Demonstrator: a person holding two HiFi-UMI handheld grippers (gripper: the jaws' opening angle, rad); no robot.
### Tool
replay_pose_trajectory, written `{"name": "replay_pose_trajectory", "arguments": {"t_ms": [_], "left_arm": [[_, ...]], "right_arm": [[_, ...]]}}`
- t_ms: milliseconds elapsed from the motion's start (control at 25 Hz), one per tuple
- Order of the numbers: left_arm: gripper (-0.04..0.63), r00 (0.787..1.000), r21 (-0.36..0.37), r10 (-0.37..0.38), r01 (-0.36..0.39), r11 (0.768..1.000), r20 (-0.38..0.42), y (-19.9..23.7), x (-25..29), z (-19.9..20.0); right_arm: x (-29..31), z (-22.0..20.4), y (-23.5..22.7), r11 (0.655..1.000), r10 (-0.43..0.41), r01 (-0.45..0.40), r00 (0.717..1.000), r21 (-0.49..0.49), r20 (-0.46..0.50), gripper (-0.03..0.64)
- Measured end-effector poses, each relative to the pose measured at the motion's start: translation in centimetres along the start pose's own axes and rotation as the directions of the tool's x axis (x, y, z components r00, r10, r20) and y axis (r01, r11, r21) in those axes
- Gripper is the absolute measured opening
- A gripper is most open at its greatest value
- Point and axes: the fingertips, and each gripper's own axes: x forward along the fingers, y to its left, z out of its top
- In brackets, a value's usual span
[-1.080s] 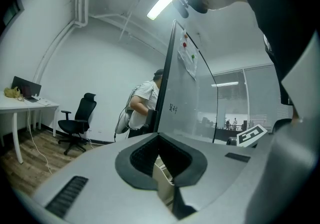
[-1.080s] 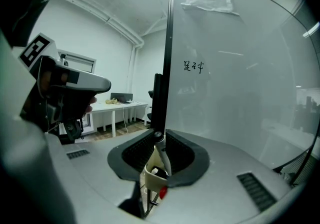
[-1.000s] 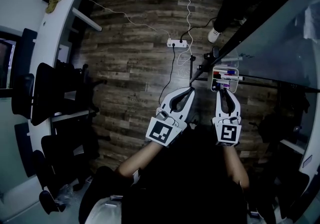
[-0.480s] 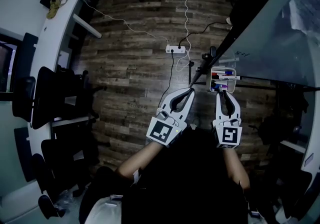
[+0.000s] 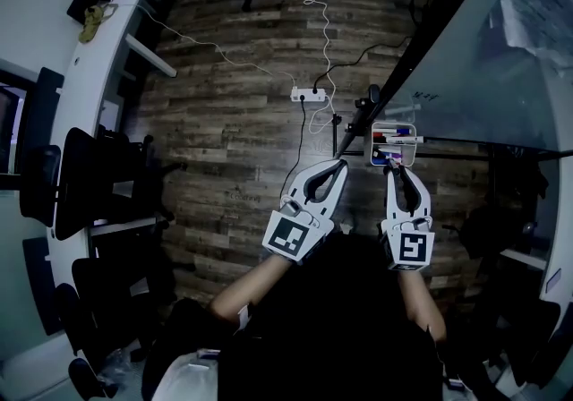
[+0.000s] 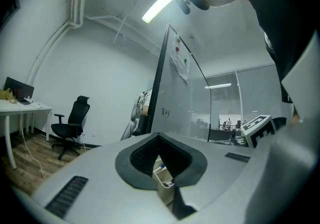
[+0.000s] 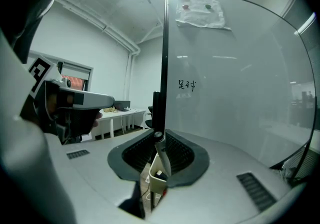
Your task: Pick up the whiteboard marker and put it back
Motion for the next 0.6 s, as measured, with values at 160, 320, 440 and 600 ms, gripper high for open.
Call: {"name": "replay_pose_trajectory", "arguments": {"t_ms": [160,320,440,600], "left_arm": [[0.006,1.000,-0.004,-0.008,0.008,1.000,-0.001,-0.2,0.2,-0.1],[0.006,1.000,-0.003,-0.014,0.014,1.000,0.002,-0.2,0.5,-0.1],[0.006,1.000,0.000,-0.019,0.019,1.000,0.004,-0.3,0.8,-0.1],[0.006,1.000,-0.001,-0.026,0.026,1.000,0.001,-0.4,1.1,-0.1]], "right_arm": [[-0.3,1.1,-0.3,1.000,-0.008,0.009,0.999,-0.008,0.037,0.078],[-0.8,1.3,-0.5,1.000,-0.008,0.009,1.000,-0.008,0.029,0.078],[-1.1,1.5,-0.7,1.000,-0.013,0.013,0.999,-0.011,0.039,0.078],[-1.6,1.5,-0.9,1.000,-0.013,0.013,1.000,-0.019,0.029,0.078]]}}
